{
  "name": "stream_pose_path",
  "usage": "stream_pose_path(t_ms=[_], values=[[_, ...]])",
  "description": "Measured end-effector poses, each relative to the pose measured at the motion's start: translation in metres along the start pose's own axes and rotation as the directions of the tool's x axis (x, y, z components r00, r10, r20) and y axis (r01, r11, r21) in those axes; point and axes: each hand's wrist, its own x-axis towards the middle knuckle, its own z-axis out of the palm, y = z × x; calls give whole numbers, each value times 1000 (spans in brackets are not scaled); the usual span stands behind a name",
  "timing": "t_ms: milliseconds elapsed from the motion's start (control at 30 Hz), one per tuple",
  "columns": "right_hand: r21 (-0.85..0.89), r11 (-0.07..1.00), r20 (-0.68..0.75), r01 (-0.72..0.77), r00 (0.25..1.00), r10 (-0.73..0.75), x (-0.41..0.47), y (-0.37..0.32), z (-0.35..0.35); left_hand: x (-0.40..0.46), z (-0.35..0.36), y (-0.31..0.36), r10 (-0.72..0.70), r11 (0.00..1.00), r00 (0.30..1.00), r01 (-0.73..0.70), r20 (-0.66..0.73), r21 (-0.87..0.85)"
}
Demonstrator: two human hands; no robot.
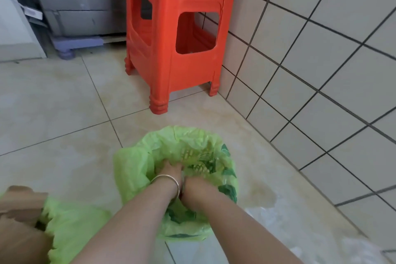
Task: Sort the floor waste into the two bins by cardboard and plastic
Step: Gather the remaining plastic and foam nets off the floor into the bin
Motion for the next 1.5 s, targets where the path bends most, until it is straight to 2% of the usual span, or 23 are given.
stream_pose_path(t_ms=[100, 167, 200, 267, 300, 367, 433, 533, 633, 700, 800, 933, 1067, 1167, 1300, 1367, 1500], values=[[-111, 994, 98, 9, 995, 2, 3, 4, 4, 4, 13, -1, 7, 973, 991, -37, 131, 228], [-154, 988, 151, 7, 988, 16, 0, 2, 4, -1, 16, -2, 53, 908, 974, -138, 218, 395], [-181, 983, 166, 10, 986, 21, -2, 0, 4, -1, 15, -2, 56, 886, 970, -157, 236, 437], [-231, 973, 138, 19, 990, 14, -6, 0, 0, -1, 12, 1, -16, 911, 971, -84, 238, 403], [-236, 972, 88, 15, 996, 7, -10, 1, -5, -2, 7, 4, -59, 919, 970, -40, 237, 393], [-202, 979, -62, 6, 998, -18, -21, 5, -16, -11, -8, 15, -60, 816, 964, -102, 258, 569], [-109, 994, -223, 18, 974, -42, -36, 15, -27, -26, -23, 29, -34, 740, 979, -111, 201, 664], [40, 994, -428, 99, 901, -73, -67, 31, -40, -54, -40, 53, 163, 696, 987, -123, 11, 708], [123, 980, -557, 157, 828, -63, -100, 55, -49, -83, -39, 82, 376, 703, 917, -185, -137, 687], [160, 974, -610, 159, 792, -29, -120, 82, -54, -98, -30, 108, 470, 727, 866, -269, -172, 631], [246, 962, -657, 116, 750, 78, -140, 139, -50, -108, -1, 144, 537, 774, 822, -392, -187, 497], [478, 878, -537, -27, 782, 316, -155, 230, -15, -100, 55, 166, 521, 809, 847, -450, -108, 377], [544, 816, -415, -194, 783, 463, -158, 305, 39, -78, 108, 163, 429, 885, 901, -406, -60, 229], [574, 775, -328, -265, 792, 514, -154, 335, 79, -61, 148, 159, 308, 929, 951, -300, -5, 216], [538, 779, -212, -323, 842, 496, -141, 343, 118, -35, 190, 161, 185, 951, 983, -175, -18, 256], [526, 737, -124, -424, 819, 560, -136, 343, 132, -23, 209, 166, 172, 955, 985, -163, -16, 249], [562, 592, 14, -578, 722, 692, -123, 340, 155, -2, 235, 182, 177, 958, 984, -172, -1, 228]])
